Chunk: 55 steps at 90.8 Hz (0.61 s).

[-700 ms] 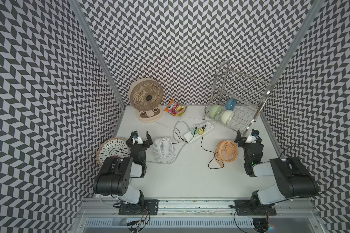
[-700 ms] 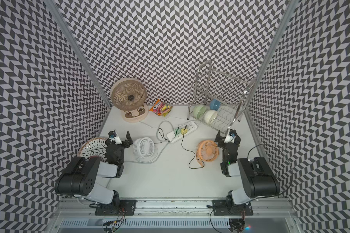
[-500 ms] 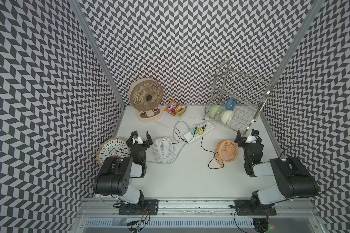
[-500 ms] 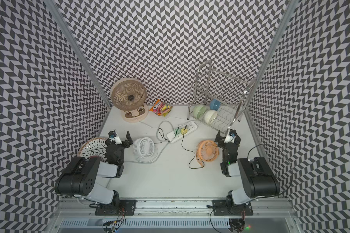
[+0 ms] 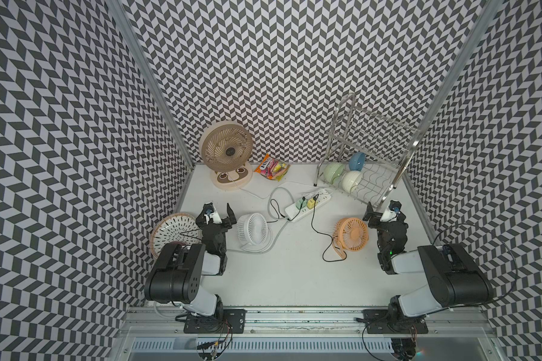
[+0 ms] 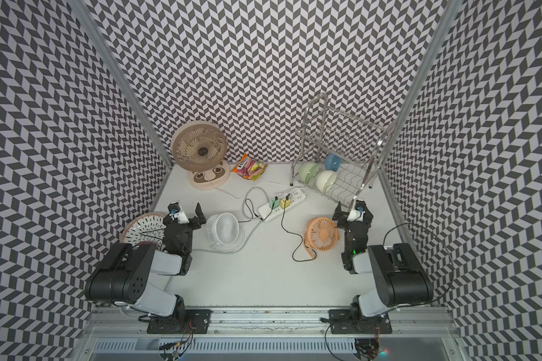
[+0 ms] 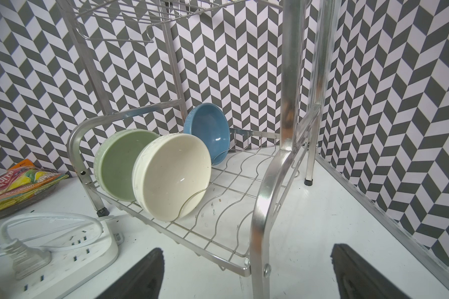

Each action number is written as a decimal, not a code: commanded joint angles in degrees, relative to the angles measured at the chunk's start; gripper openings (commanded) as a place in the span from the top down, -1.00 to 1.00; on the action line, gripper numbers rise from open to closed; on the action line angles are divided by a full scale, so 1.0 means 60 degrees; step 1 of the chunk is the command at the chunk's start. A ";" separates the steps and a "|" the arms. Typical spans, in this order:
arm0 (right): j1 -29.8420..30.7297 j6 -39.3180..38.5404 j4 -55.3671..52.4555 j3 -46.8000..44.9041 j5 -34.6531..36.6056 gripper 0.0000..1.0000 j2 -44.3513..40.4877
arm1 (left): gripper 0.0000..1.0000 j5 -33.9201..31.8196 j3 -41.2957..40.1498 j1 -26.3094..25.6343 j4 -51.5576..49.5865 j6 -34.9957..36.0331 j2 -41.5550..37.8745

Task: Unplug the desk fan from the power strip
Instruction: Move the fan to the center of the board.

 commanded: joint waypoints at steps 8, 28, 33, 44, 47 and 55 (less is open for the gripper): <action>0.0041 -0.0466 -0.0637 -0.0041 -0.0701 -0.99 -0.1097 | -1.00 -0.0709 -0.0899 -0.0423 0.1314 0.0312 -0.0702; 0.0049 0.0307 -0.3106 0.0643 -0.1332 -0.99 -0.3476 | -1.00 -0.2285 0.0349 -0.0766 -0.2125 0.0337 -0.2575; 0.0057 0.0599 -0.3054 0.0469 -0.1370 -0.99 -0.4109 | -1.00 -0.2464 0.0465 -0.0779 -0.2710 0.0353 -0.3109; 0.0043 0.1711 -0.3862 0.0586 -0.1023 -0.99 -0.5231 | -1.00 -0.2790 0.0799 -0.0809 -0.3902 0.0063 -0.4041; 0.0047 0.2460 -0.4437 0.0791 -0.0714 -0.99 -0.5423 | -1.00 -0.2834 0.0951 -0.0807 -0.4262 -0.0114 -0.4307; 0.0001 0.3914 -0.6371 0.1366 -0.0271 -0.99 -0.5947 | -1.00 -0.2829 0.1519 -0.0780 -0.5583 -0.1024 -0.4888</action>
